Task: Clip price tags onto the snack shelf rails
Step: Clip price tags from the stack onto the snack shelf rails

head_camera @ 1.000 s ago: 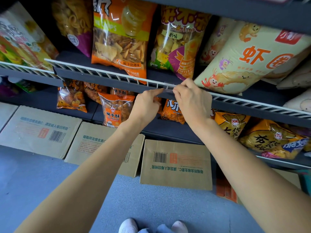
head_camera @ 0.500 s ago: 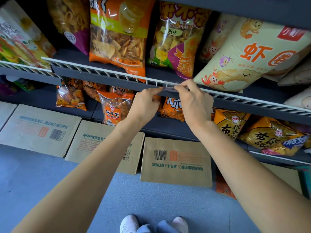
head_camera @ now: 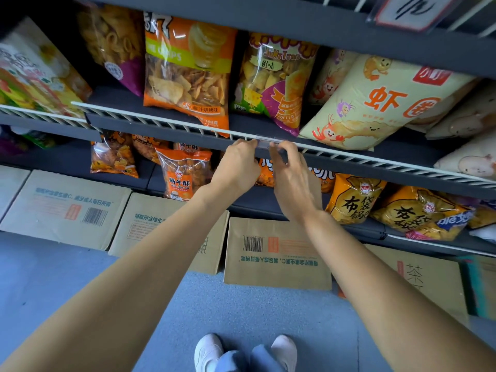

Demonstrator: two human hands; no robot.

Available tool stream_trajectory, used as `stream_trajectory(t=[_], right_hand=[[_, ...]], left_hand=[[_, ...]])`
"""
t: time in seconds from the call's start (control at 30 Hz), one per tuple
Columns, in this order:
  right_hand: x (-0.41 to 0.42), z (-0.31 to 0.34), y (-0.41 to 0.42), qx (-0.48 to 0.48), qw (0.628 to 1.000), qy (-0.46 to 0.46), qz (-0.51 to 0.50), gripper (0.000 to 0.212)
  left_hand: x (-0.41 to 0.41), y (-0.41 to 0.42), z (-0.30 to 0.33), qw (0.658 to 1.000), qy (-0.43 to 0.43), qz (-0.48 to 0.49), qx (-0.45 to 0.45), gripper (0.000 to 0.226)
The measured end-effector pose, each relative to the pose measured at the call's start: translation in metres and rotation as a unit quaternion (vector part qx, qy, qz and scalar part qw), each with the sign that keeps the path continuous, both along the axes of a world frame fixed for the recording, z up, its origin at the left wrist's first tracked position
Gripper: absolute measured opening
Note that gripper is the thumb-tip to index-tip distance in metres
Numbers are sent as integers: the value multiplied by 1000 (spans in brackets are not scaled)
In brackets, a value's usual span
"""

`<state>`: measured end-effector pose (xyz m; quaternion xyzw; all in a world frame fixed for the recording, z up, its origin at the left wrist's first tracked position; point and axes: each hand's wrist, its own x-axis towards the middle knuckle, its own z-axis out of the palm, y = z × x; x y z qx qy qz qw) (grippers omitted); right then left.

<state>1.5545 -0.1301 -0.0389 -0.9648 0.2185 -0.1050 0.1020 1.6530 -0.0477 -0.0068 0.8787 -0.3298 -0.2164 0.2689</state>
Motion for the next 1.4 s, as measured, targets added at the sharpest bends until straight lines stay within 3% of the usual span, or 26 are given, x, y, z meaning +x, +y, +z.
stream_trajectory(t=[0.27, 0.43, 0.67, 1.0, 1.13, 1.4], right_hand=[[10, 36, -3, 82, 992, 98, -7, 44], [11, 54, -1, 44, 986, 163, -1, 58], [9, 56, -5, -7, 982, 187, 20, 54], [8, 53, -7, 17, 987, 161, 16, 57], [5, 47, -7, 84, 990, 111, -9, 53], [-6, 70, 0, 147, 987, 56, -40, 42]], left_hand=[[-5, -3, 29, 998, 11, -40, 50, 51], [-6, 3, 20, 993, -30, -85, 81, 59], [-10, 10, 7, 985, -128, -87, 74, 69], [-6, 9, 5, 968, -197, -101, 120, 74], [-7, 7, 7, 961, -212, -108, 138, 70], [-11, 17, 32, 990, -120, -77, 18, 38]])
